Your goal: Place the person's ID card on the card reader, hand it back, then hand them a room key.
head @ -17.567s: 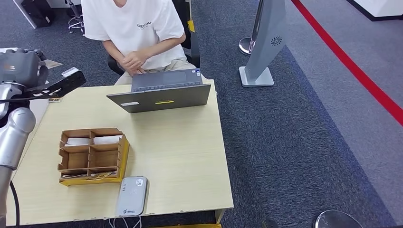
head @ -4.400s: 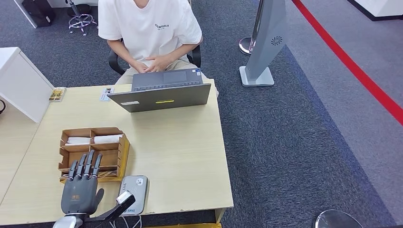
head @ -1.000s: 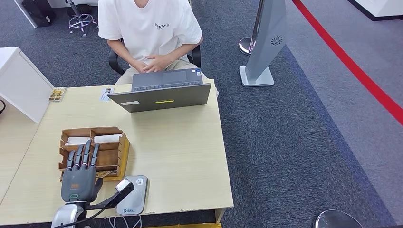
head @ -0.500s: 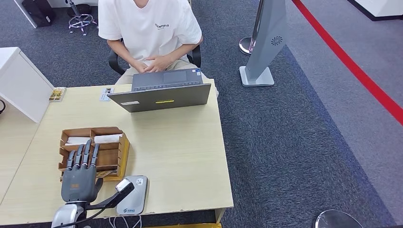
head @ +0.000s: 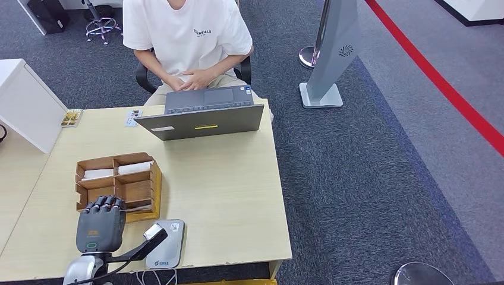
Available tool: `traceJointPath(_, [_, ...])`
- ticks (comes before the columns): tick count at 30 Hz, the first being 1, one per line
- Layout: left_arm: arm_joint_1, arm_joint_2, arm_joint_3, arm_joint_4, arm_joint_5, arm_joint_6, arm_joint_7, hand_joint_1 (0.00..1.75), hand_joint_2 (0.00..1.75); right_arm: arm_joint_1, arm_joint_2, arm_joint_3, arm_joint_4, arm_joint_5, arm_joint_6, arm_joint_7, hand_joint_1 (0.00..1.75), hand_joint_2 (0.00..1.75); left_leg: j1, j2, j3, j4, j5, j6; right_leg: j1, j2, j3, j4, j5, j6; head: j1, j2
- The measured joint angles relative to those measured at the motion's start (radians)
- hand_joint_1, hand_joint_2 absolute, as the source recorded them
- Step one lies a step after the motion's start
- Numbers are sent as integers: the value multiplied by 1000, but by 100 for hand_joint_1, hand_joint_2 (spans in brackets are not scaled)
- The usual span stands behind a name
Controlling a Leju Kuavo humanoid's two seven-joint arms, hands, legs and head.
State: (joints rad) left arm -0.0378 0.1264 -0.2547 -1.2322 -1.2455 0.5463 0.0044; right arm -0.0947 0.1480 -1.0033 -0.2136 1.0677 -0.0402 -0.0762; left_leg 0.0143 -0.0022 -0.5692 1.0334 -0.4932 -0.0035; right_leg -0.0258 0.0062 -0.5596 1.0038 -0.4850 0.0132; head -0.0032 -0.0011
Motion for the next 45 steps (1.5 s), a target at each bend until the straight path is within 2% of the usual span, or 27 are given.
traceJointPath(22, [-4, 7, 0, 0, 18, -24, -1, 175, 175, -2, 0, 0, 0, 0, -4, -1, 0, 175, 0, 0, 0, 0, 0, 0, 0, 0, 0, 0, 0, 0, 0, 0])
traceJointPath(25, [-11, 8, 0, -1, 10, -58, 13, 175, 175, -3, 0, 0, 0, 0, -4, -1, 0, 175, 0, 0, 0, 0, 0, 0, 0, 0, 0, 0, 0, 0, 0, 0])
traceJointPath(28, [-32, 17, 0, -15, 0, -138, 33, 175, 175, -3, 0, 0, 0, -1, -4, -2, 0, 175, 0, 0, 0, 0, 0, 0, 0, 0, 0, 0, 0, 0, 0, 0])
traceJointPath(32, [-82, 50, -12, -71, 1, -252, 49, 175, 175, -2, 0, 0, 0, -12, -4, -6, 0, 175, 1, 0, 0, 0, 1, -1, 0, 0, 0, 0, 1, -1, 0, 0])
traceJointPath(36, [-154, 106, -41, -172, 30, -355, 57, 175, 175, 3, 0, 0, 0, -22, -5, -8, 0, 175, 1, 0, 0, 0, 2, -1, 1, 0, -1, 0, 1, -1, 0, 0])
traceJointPath(45, [-391, 258, -103, -353, 146, -563, 55, 175, 175, 12, 0, -6, 0, -32, -9, 6, 0, 175, 1, 0, 0, 0, 2, -1, 1, 0, -1, 1, 2, -2, 0, 0])
